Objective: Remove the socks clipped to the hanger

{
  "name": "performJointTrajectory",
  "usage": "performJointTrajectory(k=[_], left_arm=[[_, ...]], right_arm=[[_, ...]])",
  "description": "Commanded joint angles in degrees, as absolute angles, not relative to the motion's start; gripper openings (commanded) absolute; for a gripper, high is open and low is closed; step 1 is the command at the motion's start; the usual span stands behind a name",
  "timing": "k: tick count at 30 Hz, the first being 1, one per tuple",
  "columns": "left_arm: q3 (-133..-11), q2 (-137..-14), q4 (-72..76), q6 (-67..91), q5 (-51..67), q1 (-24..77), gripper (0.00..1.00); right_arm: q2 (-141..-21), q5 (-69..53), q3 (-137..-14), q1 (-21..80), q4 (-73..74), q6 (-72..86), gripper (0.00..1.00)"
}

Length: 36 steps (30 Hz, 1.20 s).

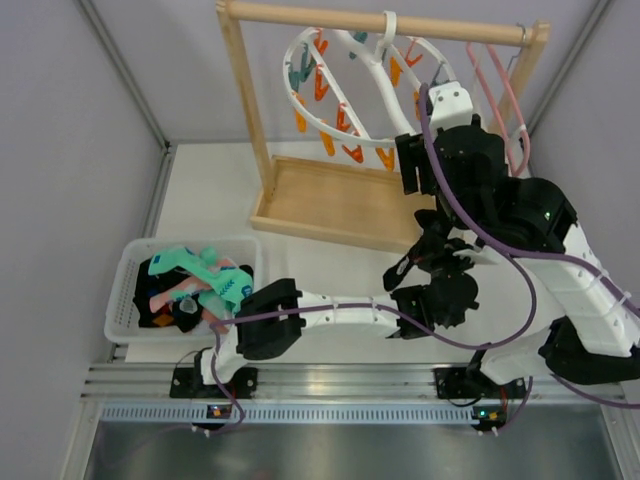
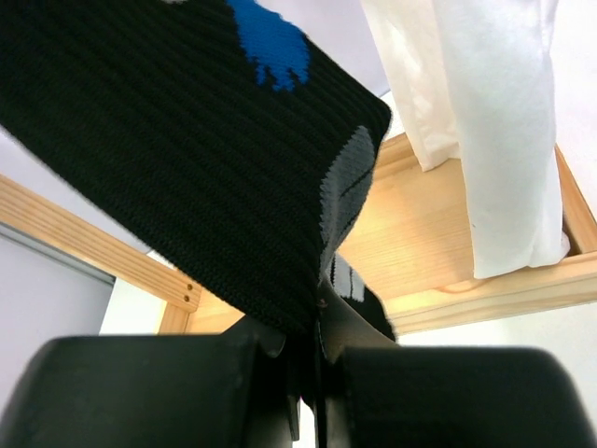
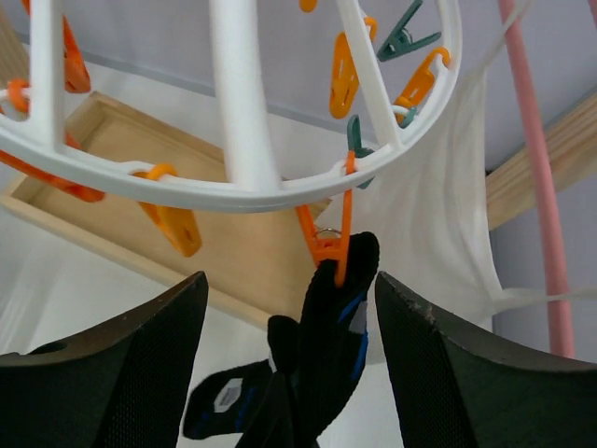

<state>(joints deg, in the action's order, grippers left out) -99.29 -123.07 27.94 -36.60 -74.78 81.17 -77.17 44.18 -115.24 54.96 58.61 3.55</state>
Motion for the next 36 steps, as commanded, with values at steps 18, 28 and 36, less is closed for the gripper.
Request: performJointTrajectory(k=[18,28,36], left_arm=[[-102.57,-123.66,28.92,-39.29,-75.15,82.27,0.00],[-103.62,-123.40,28.92,-39.99,-74.97,82.35,0.00],[-103.53,-123.14,28.92,-39.64,-74.80,82.62,0.00]], right_arm=[[-87.53,56.60,-121.11,55.72,59.50,-3.78,0.62],[-87.19,62.40,-117.34,55.64,54.06,-5.97,0.56],[-86.04,61.96,-113.56,54.67,50.89,-6.07,0.52]])
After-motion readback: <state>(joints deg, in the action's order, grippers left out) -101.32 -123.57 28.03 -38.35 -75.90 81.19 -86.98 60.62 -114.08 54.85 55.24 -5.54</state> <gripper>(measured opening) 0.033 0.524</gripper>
